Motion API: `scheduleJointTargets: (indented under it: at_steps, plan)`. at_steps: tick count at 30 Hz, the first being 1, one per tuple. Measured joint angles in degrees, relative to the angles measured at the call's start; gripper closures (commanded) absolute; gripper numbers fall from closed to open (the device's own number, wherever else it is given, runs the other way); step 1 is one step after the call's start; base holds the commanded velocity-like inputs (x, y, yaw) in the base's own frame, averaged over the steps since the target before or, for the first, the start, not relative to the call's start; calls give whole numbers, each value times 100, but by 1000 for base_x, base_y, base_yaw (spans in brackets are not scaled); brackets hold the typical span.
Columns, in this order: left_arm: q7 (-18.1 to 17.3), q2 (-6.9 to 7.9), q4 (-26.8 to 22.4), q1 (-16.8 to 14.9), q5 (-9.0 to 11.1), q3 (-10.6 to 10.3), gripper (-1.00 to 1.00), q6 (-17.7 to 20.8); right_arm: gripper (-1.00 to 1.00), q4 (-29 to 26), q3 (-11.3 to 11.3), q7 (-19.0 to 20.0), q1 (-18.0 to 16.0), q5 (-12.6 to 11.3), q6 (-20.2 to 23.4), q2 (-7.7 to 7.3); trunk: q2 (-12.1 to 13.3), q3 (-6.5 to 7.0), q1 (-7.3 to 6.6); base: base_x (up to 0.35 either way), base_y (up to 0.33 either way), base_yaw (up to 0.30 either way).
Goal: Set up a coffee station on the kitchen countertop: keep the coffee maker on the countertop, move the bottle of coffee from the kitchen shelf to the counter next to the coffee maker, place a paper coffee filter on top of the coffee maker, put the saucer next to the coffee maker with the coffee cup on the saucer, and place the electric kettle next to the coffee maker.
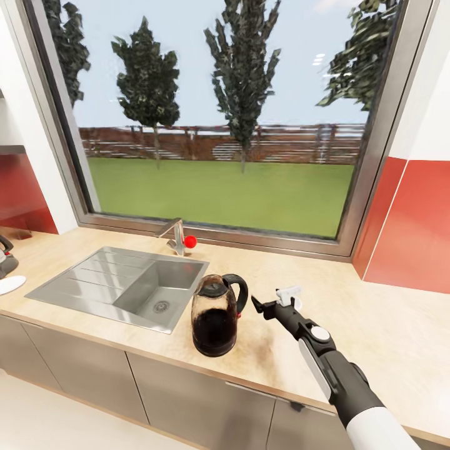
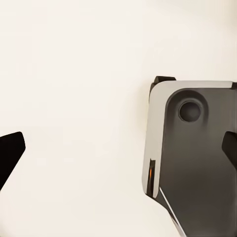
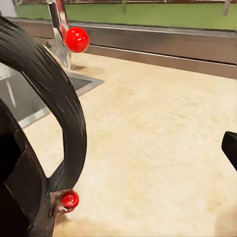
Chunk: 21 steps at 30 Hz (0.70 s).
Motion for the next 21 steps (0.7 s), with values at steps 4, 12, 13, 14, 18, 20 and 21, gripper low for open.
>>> scheduleJointTargets:
  at_steps: [4,12,13,14,18,20,21]
  plan:
    - [0,0,0,2,5,0,-100,3,-100,19,7,4,0,-3,-15,6,0,0,0,0,0,0]
    - [0,-9,0,1,-1,-2,-100,-3,-100,61,15,7,2,-4,-18,8,0,0,-2,109,63,0]
    - [0,-10,0,2,-1,-2,-100,-4,-100,61,15,7,0,-4,-17,9,0,0,-1,96,56,0]
    - [0,-10,0,2,-1,-2,-100,-5,-100,61,15,5,1,-4,-17,9,0,0,-1,61,36,0]
    - [0,-11,0,2,-2,-2,-100,-9,-100,62,14,7,1,-4,-17,9,0,0,0,29,17,0]
    - [0,-11,0,1,-2,-2,-100,-11,-100,62,14,7,2,-4,-17,9,0,0,0,9,5,0]
    - [0,-11,0,1,-2,-2,-100,-12,-100,62,14,7,1,-4,-17,9,0,0,0,7,4,0]
